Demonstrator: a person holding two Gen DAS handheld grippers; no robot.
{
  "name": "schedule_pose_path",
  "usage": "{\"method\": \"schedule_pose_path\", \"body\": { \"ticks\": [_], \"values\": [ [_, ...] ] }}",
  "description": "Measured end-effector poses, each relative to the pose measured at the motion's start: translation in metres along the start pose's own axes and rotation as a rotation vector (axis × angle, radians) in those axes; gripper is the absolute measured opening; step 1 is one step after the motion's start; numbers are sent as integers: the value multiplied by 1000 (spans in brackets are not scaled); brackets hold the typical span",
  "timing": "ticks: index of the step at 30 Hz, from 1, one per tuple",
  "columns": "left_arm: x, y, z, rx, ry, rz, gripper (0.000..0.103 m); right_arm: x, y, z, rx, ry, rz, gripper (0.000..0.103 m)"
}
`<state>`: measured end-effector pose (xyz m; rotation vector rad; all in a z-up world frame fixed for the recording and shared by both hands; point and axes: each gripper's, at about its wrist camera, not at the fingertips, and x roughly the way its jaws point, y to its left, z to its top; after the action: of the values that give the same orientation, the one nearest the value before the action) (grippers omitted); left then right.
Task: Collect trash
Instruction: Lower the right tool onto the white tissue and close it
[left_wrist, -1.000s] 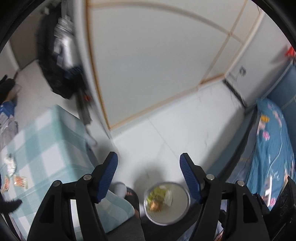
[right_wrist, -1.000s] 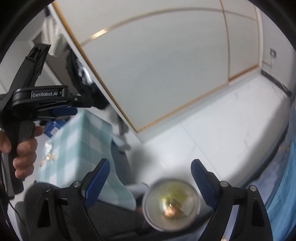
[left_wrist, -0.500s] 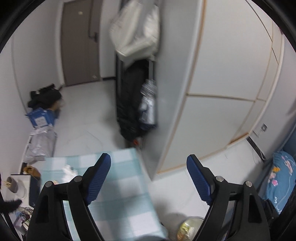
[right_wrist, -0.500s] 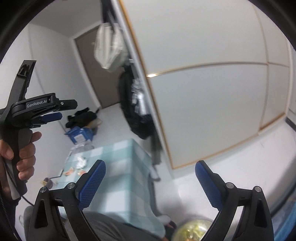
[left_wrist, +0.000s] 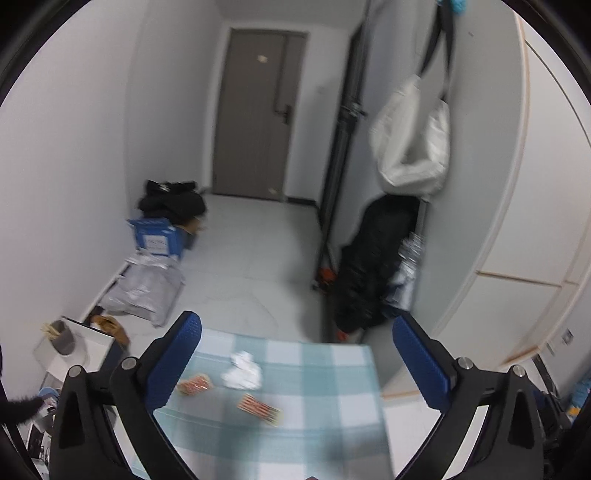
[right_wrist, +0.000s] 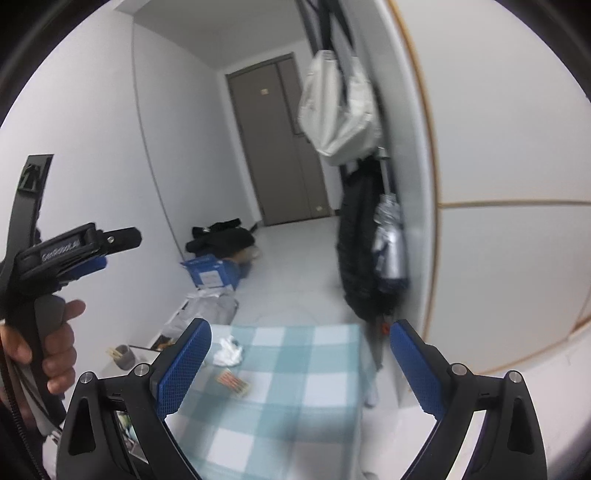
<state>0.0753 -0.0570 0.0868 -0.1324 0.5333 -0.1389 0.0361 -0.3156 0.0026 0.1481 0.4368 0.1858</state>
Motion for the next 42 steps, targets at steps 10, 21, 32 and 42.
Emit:
{"method": "schedule_pose_path", "body": {
  "ticks": [10,21,32,42],
  "values": [
    [30,68,-10,-101,-22,109,102,55,58,-2,-108,7,59,103],
    [77,142,-25,-258,47,167,102,142,97,-9,-174,124,163,103],
    [107,185,-46,-310,197,199,102,264,133,-55,-301,383,213,103],
    [123,203,-50,-325,275,230,102,346,140,-100,-295,570,223,97]
  ]
}}
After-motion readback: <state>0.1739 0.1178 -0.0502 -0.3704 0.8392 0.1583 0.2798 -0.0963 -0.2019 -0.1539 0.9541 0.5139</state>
